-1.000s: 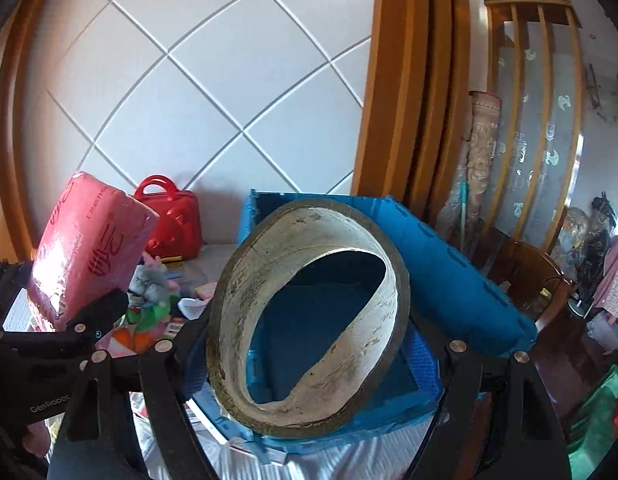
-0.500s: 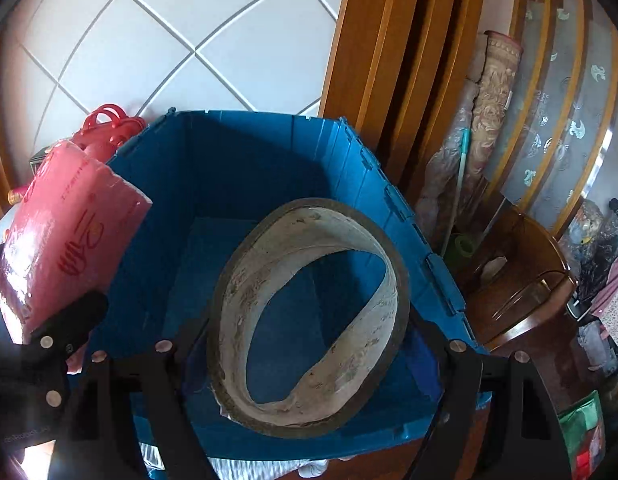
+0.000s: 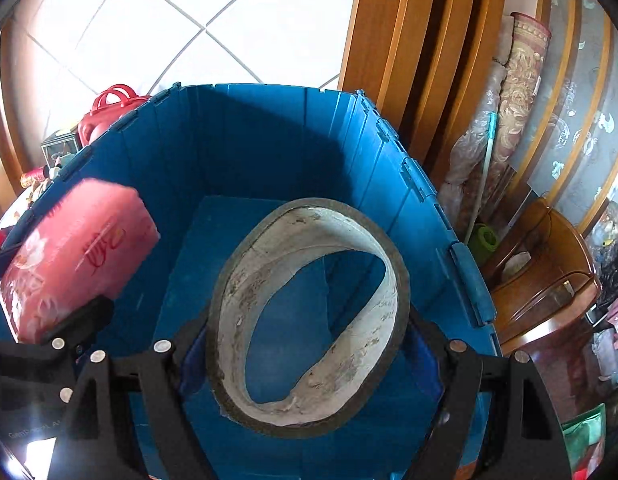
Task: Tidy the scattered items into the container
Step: 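Open both grippers to drop the tissue pack and tape roll into the bin, then withdraw both grippers from the bin back toward the table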
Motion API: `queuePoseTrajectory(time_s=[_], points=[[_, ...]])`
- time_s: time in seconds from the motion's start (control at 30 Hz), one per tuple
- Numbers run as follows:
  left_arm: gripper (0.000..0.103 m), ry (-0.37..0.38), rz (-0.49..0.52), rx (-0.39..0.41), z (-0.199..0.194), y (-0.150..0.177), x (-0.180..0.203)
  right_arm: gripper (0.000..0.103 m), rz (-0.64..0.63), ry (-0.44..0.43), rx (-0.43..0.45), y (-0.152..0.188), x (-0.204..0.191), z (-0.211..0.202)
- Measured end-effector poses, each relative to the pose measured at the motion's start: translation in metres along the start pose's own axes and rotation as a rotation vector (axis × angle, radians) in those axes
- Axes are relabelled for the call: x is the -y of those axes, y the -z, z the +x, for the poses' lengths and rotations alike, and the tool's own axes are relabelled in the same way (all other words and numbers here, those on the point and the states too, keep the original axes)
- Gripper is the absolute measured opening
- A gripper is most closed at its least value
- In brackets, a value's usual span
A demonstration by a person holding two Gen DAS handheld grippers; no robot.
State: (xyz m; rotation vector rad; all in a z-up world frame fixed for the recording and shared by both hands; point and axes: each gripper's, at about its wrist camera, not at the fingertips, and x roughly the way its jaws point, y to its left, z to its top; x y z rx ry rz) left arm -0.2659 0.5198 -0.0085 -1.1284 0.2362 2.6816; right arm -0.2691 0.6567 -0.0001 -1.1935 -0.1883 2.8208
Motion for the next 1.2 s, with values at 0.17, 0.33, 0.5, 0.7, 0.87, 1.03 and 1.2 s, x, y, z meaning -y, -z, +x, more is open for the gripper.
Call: queuePoseTrajectory(time_s=[0.17, 0.33, 0.5, 0.7, 0.87, 1.03, 1.2], points=[[0.096, -0.007, -0.001, 0.021, -0.003, -0.002, -0.001, 0.081, 0.016, 0.003, -0.009, -0.001, 0.005, 0.005], [0.097, -0.007, -0.004, 0.032, -0.006, -0.004, -0.003, 0.082, 0.03, 0.012, 0.011, -0.004, 0.01, 0.003], [0.097, -0.01, -0.005, 0.042, -0.01, -0.003, -0.006, 0.095, 0.031, 0.025, 0.03, -0.008, 0.01, -0.003], [0.097, -0.007, -0.02, 0.073, -0.023, 0.001, -0.013, 0.095, 0.049, 0.022, 0.064, -0.002, 0.011, -0.019], [0.098, -0.006, -0.038, 0.114, -0.041, 0.006, -0.019, 0.095, 0.071, 0.002, 0.111, 0.005, 0.012, -0.04], [0.098, -0.028, -0.046, 0.155, -0.062, 0.012, -0.022, 0.095, 0.073, -0.031, 0.157, 0.009, 0.005, -0.061], [0.098, -0.063, -0.069, 0.179, -0.082, 0.02, -0.033, 0.095, 0.054, -0.079, 0.189, 0.01, -0.011, -0.077]])
